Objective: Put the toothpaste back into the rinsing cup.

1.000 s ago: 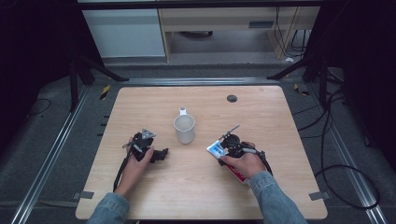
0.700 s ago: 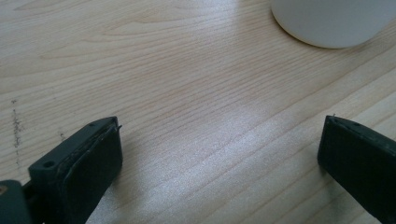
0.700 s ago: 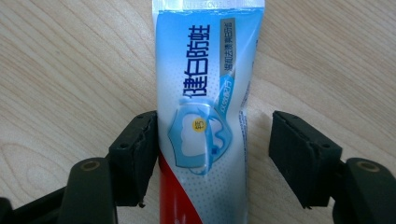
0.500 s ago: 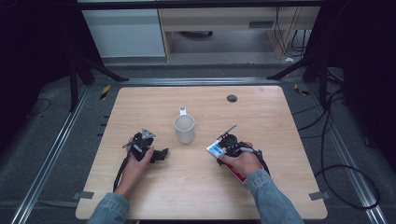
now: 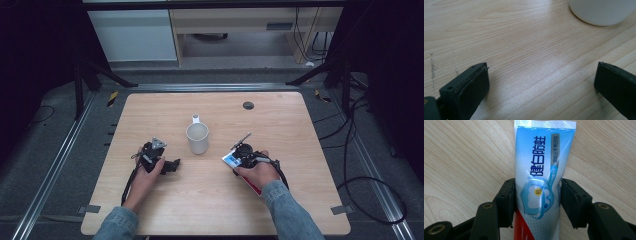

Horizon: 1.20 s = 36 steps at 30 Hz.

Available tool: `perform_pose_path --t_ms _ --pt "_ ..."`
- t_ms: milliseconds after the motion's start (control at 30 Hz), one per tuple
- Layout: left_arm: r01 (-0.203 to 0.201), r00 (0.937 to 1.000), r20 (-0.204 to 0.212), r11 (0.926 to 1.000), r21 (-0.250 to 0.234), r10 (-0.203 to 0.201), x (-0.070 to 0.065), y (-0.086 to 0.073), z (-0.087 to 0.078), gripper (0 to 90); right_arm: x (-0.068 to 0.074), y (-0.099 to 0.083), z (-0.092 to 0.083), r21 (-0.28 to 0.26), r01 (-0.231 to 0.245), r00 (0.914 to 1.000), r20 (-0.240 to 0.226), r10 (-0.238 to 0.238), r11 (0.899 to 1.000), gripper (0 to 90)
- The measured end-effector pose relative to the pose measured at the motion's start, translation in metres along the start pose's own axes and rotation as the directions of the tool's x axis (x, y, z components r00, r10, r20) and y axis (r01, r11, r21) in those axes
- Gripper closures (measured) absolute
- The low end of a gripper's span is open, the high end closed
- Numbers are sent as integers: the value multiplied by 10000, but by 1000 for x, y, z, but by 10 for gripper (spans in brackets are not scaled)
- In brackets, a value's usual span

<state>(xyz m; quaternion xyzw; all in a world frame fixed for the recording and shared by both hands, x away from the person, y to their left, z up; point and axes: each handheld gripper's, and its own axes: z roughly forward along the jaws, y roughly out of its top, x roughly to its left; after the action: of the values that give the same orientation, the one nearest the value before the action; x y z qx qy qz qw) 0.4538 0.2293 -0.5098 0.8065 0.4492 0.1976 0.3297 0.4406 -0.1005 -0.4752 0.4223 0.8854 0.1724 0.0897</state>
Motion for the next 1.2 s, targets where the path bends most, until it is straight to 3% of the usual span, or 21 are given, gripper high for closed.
perform_pose_path --t_ms 467,833,1067,1200 --pt "3 10000 2 10000 0 -3 0 0 0 0 -4 -1 -7 -53 104 9998 -159 -105 9999 670" --pt "31 10000 6 10000 -28 -31 0 0 0 0 -9 -5 -12 -494 -106 9992 -389 87 9987 716" --pt "30 10000 1 10000 -32 -30 0 0 0 0 -11 -6 -20 -630 -314 9974 -668 272 9975 724" --pt "30 10000 6 10000 -29 -30 0 0 0 0 -11 -6 -26 -493 -306 9979 -587 277 9983 726"
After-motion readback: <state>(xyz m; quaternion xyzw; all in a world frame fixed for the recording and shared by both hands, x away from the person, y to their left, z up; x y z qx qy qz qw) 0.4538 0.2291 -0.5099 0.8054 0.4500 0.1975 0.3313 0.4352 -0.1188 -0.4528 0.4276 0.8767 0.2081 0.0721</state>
